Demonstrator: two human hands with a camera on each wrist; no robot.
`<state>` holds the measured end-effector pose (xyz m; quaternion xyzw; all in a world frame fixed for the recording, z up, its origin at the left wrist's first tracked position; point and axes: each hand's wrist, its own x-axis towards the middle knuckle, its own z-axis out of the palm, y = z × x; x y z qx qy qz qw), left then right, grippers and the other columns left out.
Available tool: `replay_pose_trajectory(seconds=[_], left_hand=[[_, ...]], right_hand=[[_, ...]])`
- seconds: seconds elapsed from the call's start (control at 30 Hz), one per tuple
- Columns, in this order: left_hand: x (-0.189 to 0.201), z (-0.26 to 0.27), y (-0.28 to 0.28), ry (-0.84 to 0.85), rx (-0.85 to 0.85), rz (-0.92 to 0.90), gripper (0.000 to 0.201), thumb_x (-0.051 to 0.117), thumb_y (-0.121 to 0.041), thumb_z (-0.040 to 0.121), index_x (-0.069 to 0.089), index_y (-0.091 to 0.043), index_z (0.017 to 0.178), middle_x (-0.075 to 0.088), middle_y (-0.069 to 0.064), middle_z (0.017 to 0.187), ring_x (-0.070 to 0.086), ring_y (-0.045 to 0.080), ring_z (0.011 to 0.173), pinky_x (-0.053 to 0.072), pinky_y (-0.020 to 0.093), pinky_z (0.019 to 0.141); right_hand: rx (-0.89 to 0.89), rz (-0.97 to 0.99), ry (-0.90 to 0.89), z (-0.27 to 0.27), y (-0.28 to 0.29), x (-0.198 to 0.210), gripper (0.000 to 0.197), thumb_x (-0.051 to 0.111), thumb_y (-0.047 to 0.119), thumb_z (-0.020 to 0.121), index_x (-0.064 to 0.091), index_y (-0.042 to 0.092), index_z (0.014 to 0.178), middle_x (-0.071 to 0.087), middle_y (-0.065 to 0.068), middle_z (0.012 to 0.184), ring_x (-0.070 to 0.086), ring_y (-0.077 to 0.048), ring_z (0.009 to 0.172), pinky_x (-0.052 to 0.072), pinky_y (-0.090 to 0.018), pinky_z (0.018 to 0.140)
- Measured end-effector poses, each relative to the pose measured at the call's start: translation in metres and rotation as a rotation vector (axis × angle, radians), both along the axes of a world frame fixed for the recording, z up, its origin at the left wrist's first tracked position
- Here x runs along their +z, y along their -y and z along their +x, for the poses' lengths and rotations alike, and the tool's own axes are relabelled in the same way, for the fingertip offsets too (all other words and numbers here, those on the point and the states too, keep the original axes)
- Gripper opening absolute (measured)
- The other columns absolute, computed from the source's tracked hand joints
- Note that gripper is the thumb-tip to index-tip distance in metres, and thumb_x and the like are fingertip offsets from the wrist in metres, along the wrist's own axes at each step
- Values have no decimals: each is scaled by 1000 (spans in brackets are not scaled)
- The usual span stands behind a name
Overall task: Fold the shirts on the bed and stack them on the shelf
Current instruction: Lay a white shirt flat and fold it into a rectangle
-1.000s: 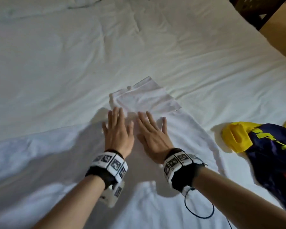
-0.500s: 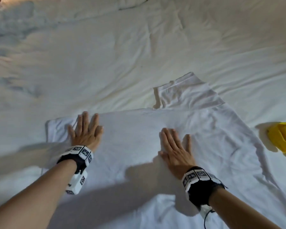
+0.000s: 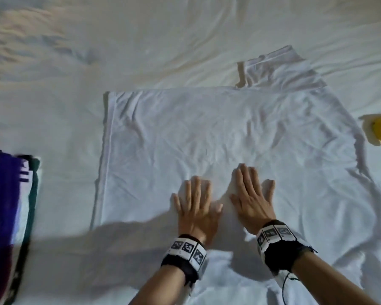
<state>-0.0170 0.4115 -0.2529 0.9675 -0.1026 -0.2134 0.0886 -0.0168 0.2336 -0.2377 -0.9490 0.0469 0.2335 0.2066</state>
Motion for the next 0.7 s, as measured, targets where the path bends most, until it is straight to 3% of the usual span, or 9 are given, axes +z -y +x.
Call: replay_pose_trajectory(seconds=[0.07, 0.2, 0.3, 0.4, 0.5, 0.6, 0.7], left_hand=[[-4, -12, -56, -9, 57, 58, 67, 10, -58, 98, 18, -24, 155, 11, 8, 163, 8, 31, 150, 6, 65, 113], [3, -22, -180, -12, 337, 221, 77, -1, -66, 90, 12, -27, 156, -9, -1, 162, -6, 24, 150, -2, 62, 115], [21, -34, -204, -22, 522, 239, 81, 9, -63, 85, 7, -24, 156, -18, -1, 159, -15, 24, 149, -5, 63, 114], [31, -54, -150, 12, 338, 126, 82, 10, -64, 86, 10, -21, 156, -7, 1, 163, -9, 22, 150, -5, 61, 114], [31, -89, -56, -82, 79, -42, 83, 6, -64, 86, 10, -19, 155, 1, 1, 163, -4, 19, 150, -6, 56, 116], [40, -133, 25, -160, -183, -192, 78, 20, -57, 89, 20, -14, 154, 10, 2, 162, 7, 21, 150, 8, 59, 118], [45, -157, 63, -166, -306, -256, 78, 34, -51, 84, 32, -10, 150, 19, 5, 161, 14, 24, 149, 15, 53, 119]], right_hand=[[-20, 10, -36, -34, 3, -1, 69, 13, 55, 94, -19, 32, 150, -33, 15, 153, -34, -9, 141, -24, -55, 109], [-94, 1, -50, -81, 16, -1, 72, 9, 66, 90, -19, 35, 149, -34, 16, 153, -36, -7, 139, -26, -49, 110], [-108, -32, -61, -112, 28, 4, 75, 7, 67, 88, -18, 34, 150, -33, 15, 154, -36, -7, 139, -21, -50, 112], [-109, -36, -97, -150, 41, 13, 82, 6, 70, 85, -16, 28, 152, -31, 12, 155, -35, -8, 140, -19, -50, 114], [-94, -35, -122, -187, 53, 26, 88, 9, 71, 84, -15, 23, 153, -29, 11, 156, -34, -10, 140, -11, -52, 118], [-132, -19, -136, -217, 63, 40, 97, 34, 74, 84, -13, 24, 153, -28, 12, 156, -30, -11, 142, -14, -47, 117], [-22, -50, -136, -249, 77, 41, 127, 58, 79, 63, -7, 19, 154, -25, 4, 158, -22, -19, 146, -12, -53, 116]])
